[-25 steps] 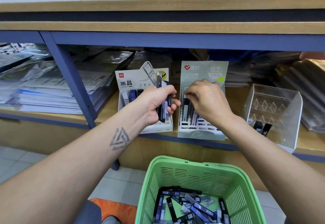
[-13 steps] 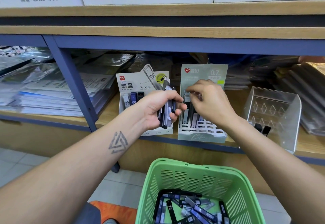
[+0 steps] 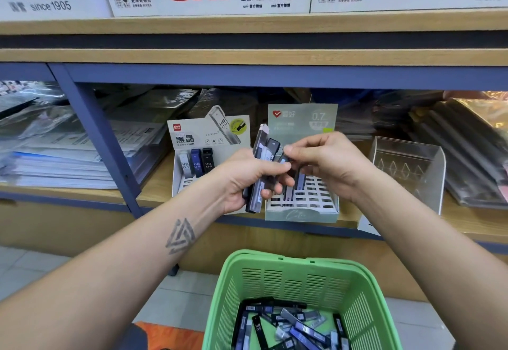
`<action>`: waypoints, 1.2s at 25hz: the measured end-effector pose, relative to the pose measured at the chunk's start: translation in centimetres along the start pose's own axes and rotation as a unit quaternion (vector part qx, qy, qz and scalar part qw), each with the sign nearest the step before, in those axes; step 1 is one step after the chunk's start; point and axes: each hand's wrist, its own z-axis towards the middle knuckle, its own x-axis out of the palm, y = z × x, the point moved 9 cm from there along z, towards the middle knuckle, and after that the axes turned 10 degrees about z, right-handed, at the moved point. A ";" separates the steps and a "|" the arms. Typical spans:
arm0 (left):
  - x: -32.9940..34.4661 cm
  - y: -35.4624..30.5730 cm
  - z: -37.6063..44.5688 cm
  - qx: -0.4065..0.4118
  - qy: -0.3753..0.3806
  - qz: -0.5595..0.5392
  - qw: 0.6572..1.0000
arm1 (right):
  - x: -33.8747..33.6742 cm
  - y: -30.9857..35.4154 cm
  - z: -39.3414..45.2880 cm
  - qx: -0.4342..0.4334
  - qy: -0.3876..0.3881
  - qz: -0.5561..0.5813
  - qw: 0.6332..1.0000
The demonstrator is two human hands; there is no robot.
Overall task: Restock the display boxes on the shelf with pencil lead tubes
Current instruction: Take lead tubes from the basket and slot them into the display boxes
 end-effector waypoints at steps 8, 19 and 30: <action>-1.2 0.4 0.2 -0.014 -0.038 0.017 0.999 | -1.9 0.2 -0.4 0.009 0.002 0.107 0.994; -3.5 0.8 0.7 -0.095 -0.110 -0.056 0.988 | -5.0 2.3 -0.8 -0.089 -0.087 0.018 0.992; 4.4 -0.9 1.0 -0.058 0.053 -0.112 0.991 | -9.9 2.9 -3.8 -0.074 -0.091 -0.102 0.988</action>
